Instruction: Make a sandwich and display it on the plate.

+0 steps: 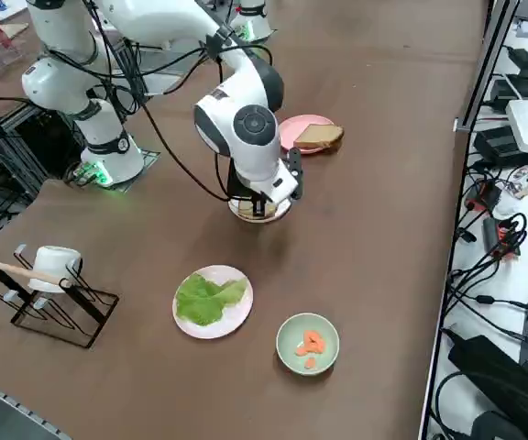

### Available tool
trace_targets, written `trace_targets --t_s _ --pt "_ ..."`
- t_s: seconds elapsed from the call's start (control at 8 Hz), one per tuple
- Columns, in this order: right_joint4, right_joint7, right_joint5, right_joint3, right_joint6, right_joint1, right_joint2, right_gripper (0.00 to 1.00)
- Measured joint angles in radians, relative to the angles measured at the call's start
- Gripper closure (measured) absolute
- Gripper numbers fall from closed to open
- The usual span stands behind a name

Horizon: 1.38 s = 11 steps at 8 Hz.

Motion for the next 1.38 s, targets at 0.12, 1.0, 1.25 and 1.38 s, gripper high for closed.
trace_targets --t_s 0.12,1.0,1.25,1.38 --pt "0.027 -0.001 0.000 0.000 -0.021 0.000 0.010 0.22" --pt "0.129 -0.004 -0.090 -0.022 -0.058 -0.019 -0.018 0.01" --pt "0.129 -0.007 -0.163 -0.059 0.020 -0.022 -0.033 0.03" --pt "0.129 -0.007 -0.209 -0.062 0.083 -0.025 -0.034 0.03"
